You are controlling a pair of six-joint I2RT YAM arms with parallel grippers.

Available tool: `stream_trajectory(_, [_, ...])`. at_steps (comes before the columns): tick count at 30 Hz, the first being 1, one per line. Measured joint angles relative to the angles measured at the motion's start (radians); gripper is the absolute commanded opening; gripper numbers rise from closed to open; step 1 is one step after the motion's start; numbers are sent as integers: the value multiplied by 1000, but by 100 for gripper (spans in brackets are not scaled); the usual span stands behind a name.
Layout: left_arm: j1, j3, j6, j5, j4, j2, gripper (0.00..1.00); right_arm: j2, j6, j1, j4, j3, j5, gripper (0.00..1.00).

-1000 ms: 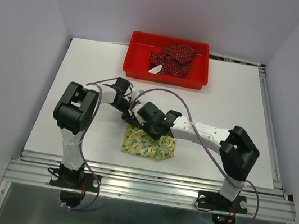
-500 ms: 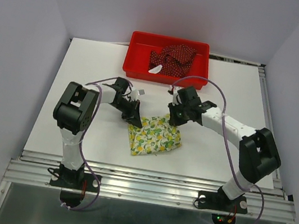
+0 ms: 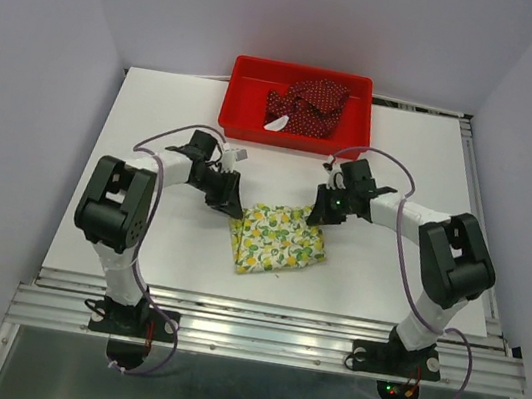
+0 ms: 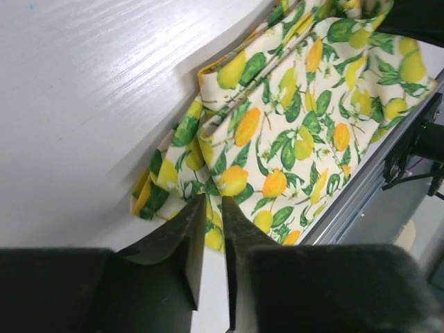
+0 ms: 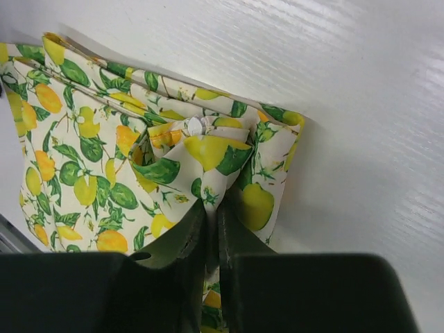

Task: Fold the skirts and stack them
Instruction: Fold the skirt

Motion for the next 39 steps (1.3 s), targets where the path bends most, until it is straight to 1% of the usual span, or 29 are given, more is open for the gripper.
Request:
stream_trajectory(4, [7, -11, 21, -26, 0, -113, 32, 26, 29, -16, 45, -29, -58, 5])
stream_trajectory(6, [6, -11, 29, -29, 1, -146, 36, 34, 43, -16, 68, -31, -98, 6])
stream_trajectory(7, [6, -11, 33, -31, 0, -156, 44, 39, 50, -16, 79, -32, -117, 7])
stream_trajectory(9, [6, -11, 47, -42, 0, -160, 51, 41, 60, -16, 107, -40, -158, 8])
stream_trajectory(11, [6, -11, 70, -64, -3, -159, 55, 41, 71, -16, 139, -55, -187, 9])
stream_trajectory(14, [3, 2, 117, -90, -9, -155, 57, 40, 75, -16, 158, -77, -206, 8])
stream_trajectory(17, [-6, 53, 201, -126, -20, -121, 56, 39, 77, -16, 163, -88, -217, 7])
stream_trajectory(22, [-52, 148, 355, -159, -35, -63, 51, 39, 77, -19, 174, -88, -227, 5])
stream_trajectory(25, [-88, 206, 438, -154, -73, -38, 47, 39, 77, -19, 175, -88, -228, 5])
stream_trajectory(28, [-119, 253, 505, -151, -101, -3, 47, 39, 77, -19, 177, -88, -230, 5])
stream_trajectory(32, [-149, 265, 557, -147, -133, 49, 46, 39, 77, -19, 177, -88, -230, 5])
stream_trajectory(36, [-156, 263, 583, -147, -168, 95, 44, 39, 77, -19, 177, -88, -230, 5])
stream_trajectory(39, [-156, 258, 594, -147, -182, 106, 35, 39, 77, -21, 177, -88, -230, 5])
